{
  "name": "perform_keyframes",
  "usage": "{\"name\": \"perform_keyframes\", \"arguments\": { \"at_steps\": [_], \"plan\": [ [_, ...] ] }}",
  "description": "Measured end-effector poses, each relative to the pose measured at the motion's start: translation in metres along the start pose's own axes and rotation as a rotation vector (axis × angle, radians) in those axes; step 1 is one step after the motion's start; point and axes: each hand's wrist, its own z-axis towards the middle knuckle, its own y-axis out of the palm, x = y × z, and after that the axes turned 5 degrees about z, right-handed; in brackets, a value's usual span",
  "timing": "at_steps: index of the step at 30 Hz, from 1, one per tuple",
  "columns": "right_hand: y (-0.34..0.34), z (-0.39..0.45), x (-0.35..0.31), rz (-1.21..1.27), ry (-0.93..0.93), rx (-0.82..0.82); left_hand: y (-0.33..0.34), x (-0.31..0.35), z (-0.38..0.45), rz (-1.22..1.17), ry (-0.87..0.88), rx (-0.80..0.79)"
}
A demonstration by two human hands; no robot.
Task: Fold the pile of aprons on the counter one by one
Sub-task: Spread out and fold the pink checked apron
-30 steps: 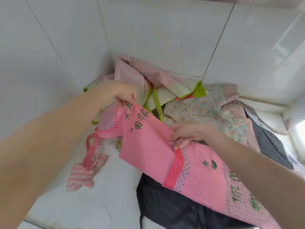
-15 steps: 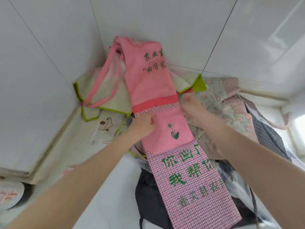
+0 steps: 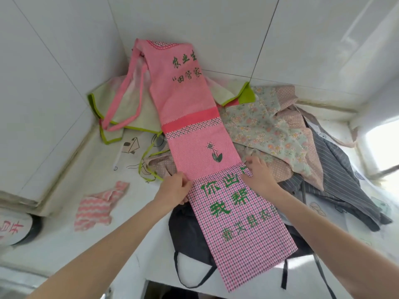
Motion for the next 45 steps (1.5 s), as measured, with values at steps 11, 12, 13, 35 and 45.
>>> {"name": "perform_keyframes", "arguments": {
  "at_steps": [11,12,13,35,45],
  "plan": [
    [-0.020,-0.065,0.053,0.569,0.191,-0.168,0.064,0.015,-0.069,-0.561,-0.328,-0.010],
    [-0.019,-0.072,0.056,0.547,0.171,-0.210,0.067,0.018,-0.074,-0.595,-0.338,-0.013],
    [-0.019,-0.078,0.058,0.548,0.167,-0.250,0.070,0.021,-0.079,-0.606,-0.327,-0.017],
    [0.008,-0.110,0.079,0.674,0.290,-0.311,0.095,0.021,-0.131,-0.484,-0.196,0.340],
    [0.024,-0.115,0.074,0.525,0.275,-0.420,0.107,0.008,-0.136,-0.304,-0.100,0.477]
  ]
}}
